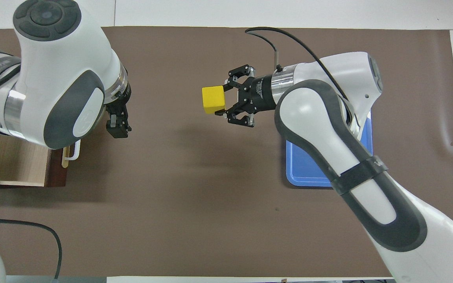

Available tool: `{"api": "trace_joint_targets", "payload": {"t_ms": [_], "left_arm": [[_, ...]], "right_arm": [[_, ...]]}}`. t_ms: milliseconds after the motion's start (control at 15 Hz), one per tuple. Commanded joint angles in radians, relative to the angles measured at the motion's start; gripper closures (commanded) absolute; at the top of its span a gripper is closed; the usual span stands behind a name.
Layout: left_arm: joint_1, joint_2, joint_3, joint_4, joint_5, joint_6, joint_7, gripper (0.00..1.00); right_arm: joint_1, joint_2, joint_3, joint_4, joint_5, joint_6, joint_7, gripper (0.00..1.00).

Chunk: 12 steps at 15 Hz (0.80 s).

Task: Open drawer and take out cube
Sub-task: 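Carry the cube over the blue tray with the right gripper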

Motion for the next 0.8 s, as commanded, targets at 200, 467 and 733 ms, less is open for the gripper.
{"api": "trace_joint_targets", "payload": {"t_ms": [200, 467, 733], "left_arm": [[0.068, -0.01, 0.002, -0.001, -0.007, 0.038, 0.212, 0.0], [0.12, -0.031, 0.002, -0.062, -0.004, 0.088, 0.246, 0.0], [0.159, -0.105, 0.019, -0.241, 0.029, 0.203, 0.243, 0.0]], "right_arm": [[-0.224, -0.044, 0.008, -0.094, -0.021, -0.119, -0.197, 1.0], [-0.35, -0.074, 0.007, -0.189, -0.079, -0.182, -0.358, 1.0], [-0.412, -0.084, 0.0, -0.272, -0.125, -0.181, -0.423, 1.0]]}}
